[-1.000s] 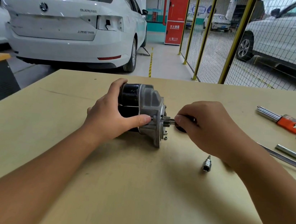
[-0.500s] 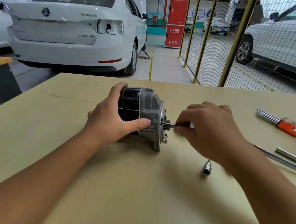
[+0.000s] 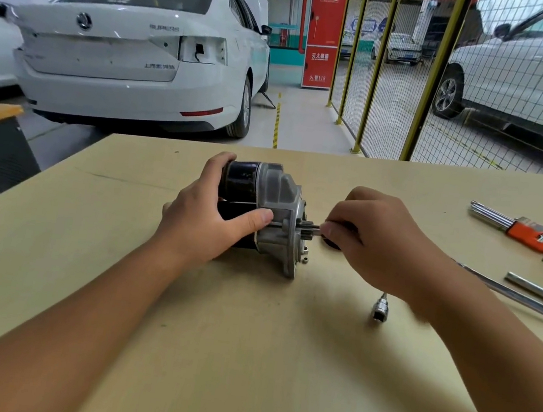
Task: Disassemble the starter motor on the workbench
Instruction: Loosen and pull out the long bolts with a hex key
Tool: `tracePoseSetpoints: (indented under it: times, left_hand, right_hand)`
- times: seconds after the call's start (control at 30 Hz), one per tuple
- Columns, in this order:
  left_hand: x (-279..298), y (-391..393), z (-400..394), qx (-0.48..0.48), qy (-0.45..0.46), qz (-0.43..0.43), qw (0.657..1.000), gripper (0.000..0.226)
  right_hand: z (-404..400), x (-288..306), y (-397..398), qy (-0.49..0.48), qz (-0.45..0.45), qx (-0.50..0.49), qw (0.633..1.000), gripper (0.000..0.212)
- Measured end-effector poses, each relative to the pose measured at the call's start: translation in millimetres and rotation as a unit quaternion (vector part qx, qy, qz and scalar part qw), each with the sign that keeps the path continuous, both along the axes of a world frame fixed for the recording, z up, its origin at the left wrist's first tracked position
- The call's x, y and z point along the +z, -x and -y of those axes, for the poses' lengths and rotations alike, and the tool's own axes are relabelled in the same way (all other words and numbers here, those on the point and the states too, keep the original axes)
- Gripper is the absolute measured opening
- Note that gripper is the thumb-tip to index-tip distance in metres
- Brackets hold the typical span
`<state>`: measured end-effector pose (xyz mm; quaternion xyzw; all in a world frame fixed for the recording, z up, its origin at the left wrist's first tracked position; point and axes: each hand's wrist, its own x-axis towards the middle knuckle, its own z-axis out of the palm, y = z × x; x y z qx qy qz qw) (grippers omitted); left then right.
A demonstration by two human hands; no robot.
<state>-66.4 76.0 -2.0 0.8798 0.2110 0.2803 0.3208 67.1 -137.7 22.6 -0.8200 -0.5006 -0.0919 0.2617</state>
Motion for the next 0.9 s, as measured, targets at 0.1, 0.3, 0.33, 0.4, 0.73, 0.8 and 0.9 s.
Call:
tracePoseSetpoints:
  times: [0.1, 0.3, 0.33, 0.4, 0.73, 0.8, 0.9]
  left_hand:
    - [0.3, 0.7, -0.8, -0.003, -0.002, 0.000, 1.000, 0.100]
    - [1.2, 0.3, -1.9, -0.008, -0.002, 0.001, 1.000, 0.105]
    - [1.3, 0.2, -2.0, -0.009, -0.003, 0.001, 1.000, 0.107]
    - [0.7, 0.5, -1.8, -0.010, -0.004, -0.002, 1.000, 0.109]
    - [-0.2, 0.6, -2.5, -0.012, 0.004, 0.009, 1.000, 0.100]
    - [0.0, 0.2, -2.1, -0.012, 0.001, 0.008, 1.000, 0.101]
    - [0.5, 0.9, -1.4, -0.012, 0.001, 0.004, 1.000, 0.103]
  right_hand:
    - [0.2, 1.3, 1.7, 0.000, 0.021, -0.001, 1.000, 0.016]
    - [3.4, 3.8, 3.3, 0.015, 0.054, -0.017, 0.998, 0.011]
    - [3.1, 4.3, 3.9, 0.013, 0.052, -0.013, 0.998, 0.009]
    - [2.7, 3.9, 4.4, 0.010, 0.047, -0.007, 0.999, 0.008]
    - [-0.7, -5.2, -2.1, -0.019, -0.005, 0.024, 1.000, 0.011]
    - [-1.3, -5.5, -3.0, -0.013, -0.005, 0.020, 1.000, 0.015]
    - [-1.6, -4.7, -2.4, -0.020, 0.000, 0.014, 1.000, 0.014]
